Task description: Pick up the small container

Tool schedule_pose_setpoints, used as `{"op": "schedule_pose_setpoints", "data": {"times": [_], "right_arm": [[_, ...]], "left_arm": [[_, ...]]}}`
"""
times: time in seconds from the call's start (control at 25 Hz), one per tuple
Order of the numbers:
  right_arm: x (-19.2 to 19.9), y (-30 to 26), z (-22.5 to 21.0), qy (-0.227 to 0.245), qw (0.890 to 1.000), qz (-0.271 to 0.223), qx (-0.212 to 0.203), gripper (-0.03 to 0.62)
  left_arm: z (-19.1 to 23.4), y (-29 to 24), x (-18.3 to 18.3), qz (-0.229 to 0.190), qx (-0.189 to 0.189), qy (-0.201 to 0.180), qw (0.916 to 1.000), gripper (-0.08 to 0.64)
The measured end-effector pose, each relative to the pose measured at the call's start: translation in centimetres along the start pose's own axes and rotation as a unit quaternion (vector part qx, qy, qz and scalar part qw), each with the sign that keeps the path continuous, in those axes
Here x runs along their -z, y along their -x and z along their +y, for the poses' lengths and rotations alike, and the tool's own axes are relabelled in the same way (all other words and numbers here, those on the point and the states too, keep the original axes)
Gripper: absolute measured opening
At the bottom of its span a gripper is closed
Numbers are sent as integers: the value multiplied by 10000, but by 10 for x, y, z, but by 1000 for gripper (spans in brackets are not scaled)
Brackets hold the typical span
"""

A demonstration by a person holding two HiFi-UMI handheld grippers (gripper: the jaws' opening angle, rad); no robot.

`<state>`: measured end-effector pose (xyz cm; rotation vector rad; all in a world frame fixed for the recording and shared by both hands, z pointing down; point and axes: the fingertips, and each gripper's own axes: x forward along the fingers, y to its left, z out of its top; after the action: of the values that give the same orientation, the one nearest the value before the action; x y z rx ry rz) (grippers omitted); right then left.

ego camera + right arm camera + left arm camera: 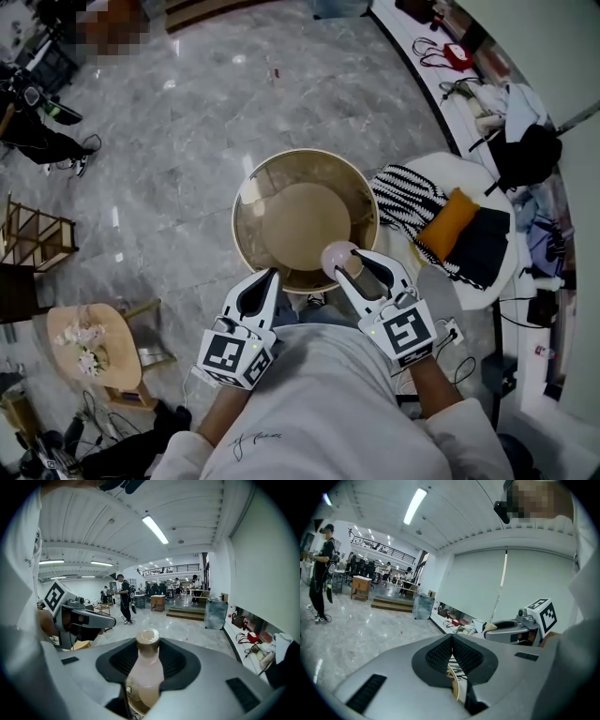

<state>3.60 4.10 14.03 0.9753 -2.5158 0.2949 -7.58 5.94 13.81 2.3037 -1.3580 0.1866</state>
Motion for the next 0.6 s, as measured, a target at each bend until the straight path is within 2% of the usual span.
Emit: {"op": "schedule_pose_setpoints", "data": {"times": [0.6], "right_arm": [[-5,20,5,-312,9989,-255,239,147]], "left_arm": [[-1,12,-9,-207,-54,-56,9998,17]]}}
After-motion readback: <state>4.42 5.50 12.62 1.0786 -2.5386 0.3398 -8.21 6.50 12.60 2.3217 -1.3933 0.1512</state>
